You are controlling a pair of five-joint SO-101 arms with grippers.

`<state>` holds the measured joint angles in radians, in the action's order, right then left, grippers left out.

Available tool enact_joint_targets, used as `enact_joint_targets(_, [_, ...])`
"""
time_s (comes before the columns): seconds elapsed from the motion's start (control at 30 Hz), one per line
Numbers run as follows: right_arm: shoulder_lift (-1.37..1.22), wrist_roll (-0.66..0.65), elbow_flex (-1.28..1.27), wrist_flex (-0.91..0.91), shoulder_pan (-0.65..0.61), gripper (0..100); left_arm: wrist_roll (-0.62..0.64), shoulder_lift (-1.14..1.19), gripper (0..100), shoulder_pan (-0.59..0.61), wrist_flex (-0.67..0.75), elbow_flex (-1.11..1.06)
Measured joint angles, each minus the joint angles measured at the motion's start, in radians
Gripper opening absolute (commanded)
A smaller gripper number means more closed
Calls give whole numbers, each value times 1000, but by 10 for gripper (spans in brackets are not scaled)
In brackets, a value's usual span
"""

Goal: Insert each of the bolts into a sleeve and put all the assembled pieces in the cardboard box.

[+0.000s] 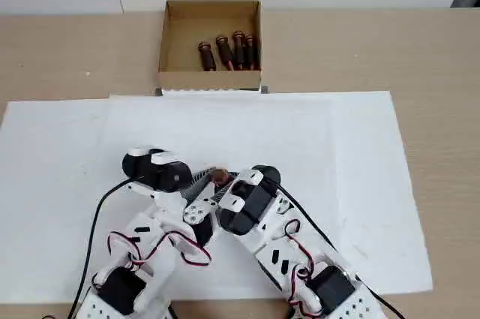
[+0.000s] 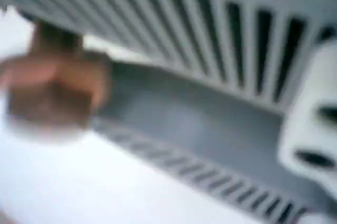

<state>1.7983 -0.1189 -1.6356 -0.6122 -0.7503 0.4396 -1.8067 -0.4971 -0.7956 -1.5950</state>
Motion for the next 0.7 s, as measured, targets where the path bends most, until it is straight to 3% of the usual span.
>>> enact_joint_targets(0.33, [0, 0, 2, 2, 0, 3, -48, 3, 186, 20, -11, 72])
enact_joint_targets(0.43, [0, 0, 2, 2, 0, 3, -48, 3, 133, 31, -11, 100])
enact_joint_targets(0.53, [0, 0, 2, 2, 0, 3, -58, 3, 16, 84, -11, 129])
enact_joint_targets(0.7, [0, 0, -15, 2, 69, 3, -153, 3, 5, 238, -11, 133])
